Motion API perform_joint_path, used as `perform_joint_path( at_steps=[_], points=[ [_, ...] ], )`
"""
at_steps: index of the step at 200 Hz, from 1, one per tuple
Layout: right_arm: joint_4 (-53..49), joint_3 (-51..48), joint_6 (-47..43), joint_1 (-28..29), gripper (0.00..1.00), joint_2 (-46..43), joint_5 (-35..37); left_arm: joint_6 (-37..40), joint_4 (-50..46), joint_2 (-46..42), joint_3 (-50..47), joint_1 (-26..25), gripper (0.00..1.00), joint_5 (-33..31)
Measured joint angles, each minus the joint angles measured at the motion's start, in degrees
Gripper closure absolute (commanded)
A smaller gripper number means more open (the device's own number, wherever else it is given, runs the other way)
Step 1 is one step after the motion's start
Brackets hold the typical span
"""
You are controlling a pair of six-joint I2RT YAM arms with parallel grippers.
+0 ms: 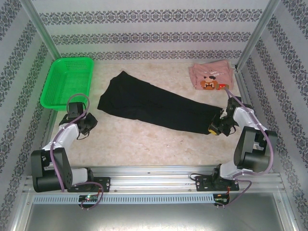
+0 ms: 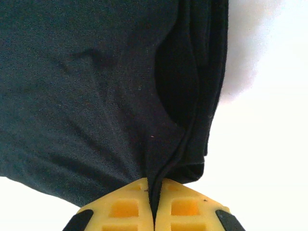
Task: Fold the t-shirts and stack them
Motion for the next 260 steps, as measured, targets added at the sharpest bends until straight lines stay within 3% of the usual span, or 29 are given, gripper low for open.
perform_joint_path(
  at_steps=[8,22,35,51,80,102,146,260],
  points=[
    [-0.4,0.0,0.0,0.0,0.78,0.0,0.5,-0.5,0.2,-0.1,0.7,-0.3,0.68,0.8],
    [-1.1,0.0,-0.2,0.0,0.7,0.0,1.5,-0.9,0.1,0.0,3.3,-1.7,0.54,1.7],
    [-1.6,0.0,-0.1,0.0,0.57,-0.2,2.1,-1.2,0.3,0.7,7.2,-4.0,0.46,2.5],
    [-1.4,0.0,0.2,0.0,0.48,-1.6,2.0,-1.4,1.0,2.6,12.2,-7.0,0.42,4.1],
    [0.7,0.0,0.0,0.9,0.18,-7.8,-0.5,-1.1,0.6,9.7,21.0,-13.0,0.4,5.5],
    [4.5,0.0,-0.1,3.1,0.06,-15.1,-3.4,-1.0,0.6,15.8,25.6,-17.3,0.4,6.6],
    [12.3,0.0,0.2,8.6,0.02,-24.7,-7.7,-3.4,-1.2,26.2,30.0,-21.0,0.41,7.5],
    [15.8,0.1,0.0,11.4,0.02,-26.6,-10.1,-11.3,-3.2,38.2,36.4,-21.8,0.54,2.3]
  ],
)
